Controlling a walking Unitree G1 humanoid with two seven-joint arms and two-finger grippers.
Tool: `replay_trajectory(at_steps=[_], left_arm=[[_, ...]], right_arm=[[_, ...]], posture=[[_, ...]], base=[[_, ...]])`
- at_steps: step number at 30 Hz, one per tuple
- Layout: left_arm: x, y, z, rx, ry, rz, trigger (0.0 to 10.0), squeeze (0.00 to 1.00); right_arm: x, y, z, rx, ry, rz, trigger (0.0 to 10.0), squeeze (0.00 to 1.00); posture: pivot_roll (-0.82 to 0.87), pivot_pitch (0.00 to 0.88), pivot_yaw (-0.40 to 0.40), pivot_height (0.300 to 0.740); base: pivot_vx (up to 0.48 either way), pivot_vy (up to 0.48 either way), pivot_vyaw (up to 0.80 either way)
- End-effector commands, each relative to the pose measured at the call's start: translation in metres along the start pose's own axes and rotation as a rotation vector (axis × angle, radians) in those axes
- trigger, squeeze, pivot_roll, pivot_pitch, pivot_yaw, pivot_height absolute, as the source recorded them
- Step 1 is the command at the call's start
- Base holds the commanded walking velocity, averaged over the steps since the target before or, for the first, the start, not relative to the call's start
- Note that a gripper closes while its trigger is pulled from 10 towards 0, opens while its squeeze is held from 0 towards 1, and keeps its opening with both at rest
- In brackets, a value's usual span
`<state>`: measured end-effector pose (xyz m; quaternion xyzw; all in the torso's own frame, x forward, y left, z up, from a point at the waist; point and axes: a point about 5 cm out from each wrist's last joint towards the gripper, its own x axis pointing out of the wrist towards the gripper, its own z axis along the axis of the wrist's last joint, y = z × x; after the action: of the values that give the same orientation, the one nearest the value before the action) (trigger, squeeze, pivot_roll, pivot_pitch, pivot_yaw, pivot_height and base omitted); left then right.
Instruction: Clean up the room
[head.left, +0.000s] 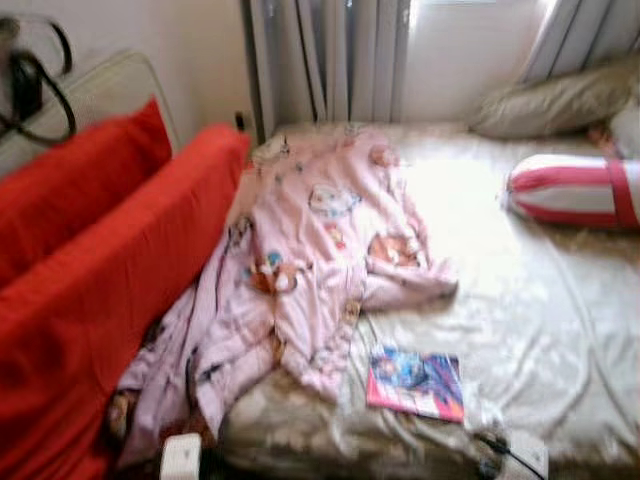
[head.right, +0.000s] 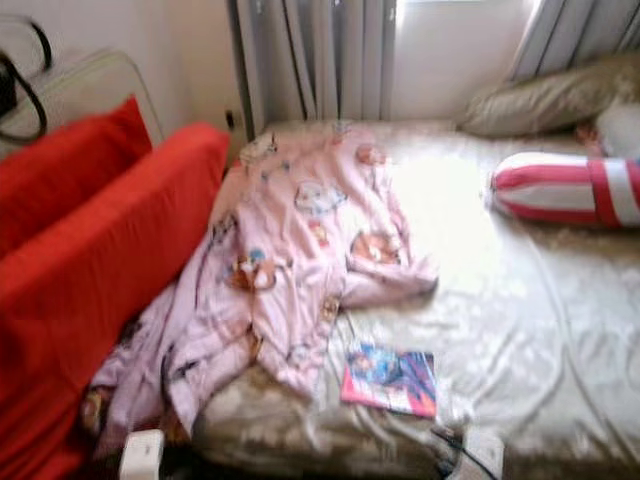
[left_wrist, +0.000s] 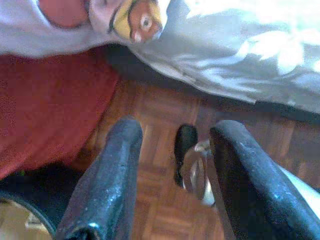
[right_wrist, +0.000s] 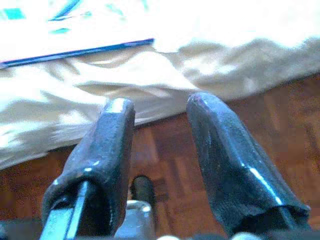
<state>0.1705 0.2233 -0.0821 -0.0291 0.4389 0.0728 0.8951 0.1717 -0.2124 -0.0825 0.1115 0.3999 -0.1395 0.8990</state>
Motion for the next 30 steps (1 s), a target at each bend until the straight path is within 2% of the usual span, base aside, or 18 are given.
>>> replay_trajectory(at_steps=[1,11,23,29,30], left_arm=[[-0.003,0.003,-0.01,-0.004,0.03,0.012,10.0,0.0],[-0.004,0.003,-0.015,0.004,0.034,0.013,10.0,0.0],[-0.005,0.003,-0.02,0.023,0.042,0.006,10.0,0.0],[-0.006,0.004,-0.022,0.017,0.04,0.011,10.0,0.0],[-0.006,0.004,-0.022,0.017,0.039,0.009,10.0,0.0]], right_arm=[[-0.002,-0.003,-0.006,0.006,0.017,-0.009,10.0,0.0],[-0.004,-0.008,-0.011,-0.011,0.025,0.0,10.0,0.0],[-0.006,-0.011,-0.016,-0.016,0.029,-0.004,10.0,0.0],[-0.007,-0.01,-0.018,-0.013,0.03,0.001,10.0,0.0],[-0.005,-0.007,-0.013,-0.014,0.024,0.004,10.0,0.0]], posture=[[0.0,0.01,0.005,0.74],[0.01,0.009,-0.006,0.74],[-0.01,0.0,-0.007,0.74],[0.0,0.0,0.0,0.74],[0.0,0.0,0.002,0.74]], base=[[0.0,0.0,0.0],[0.0,0.0,0.0],[0.0,-0.272,0.0],[0.0,0.0,0.0],[0.0,0.0,0.0]])
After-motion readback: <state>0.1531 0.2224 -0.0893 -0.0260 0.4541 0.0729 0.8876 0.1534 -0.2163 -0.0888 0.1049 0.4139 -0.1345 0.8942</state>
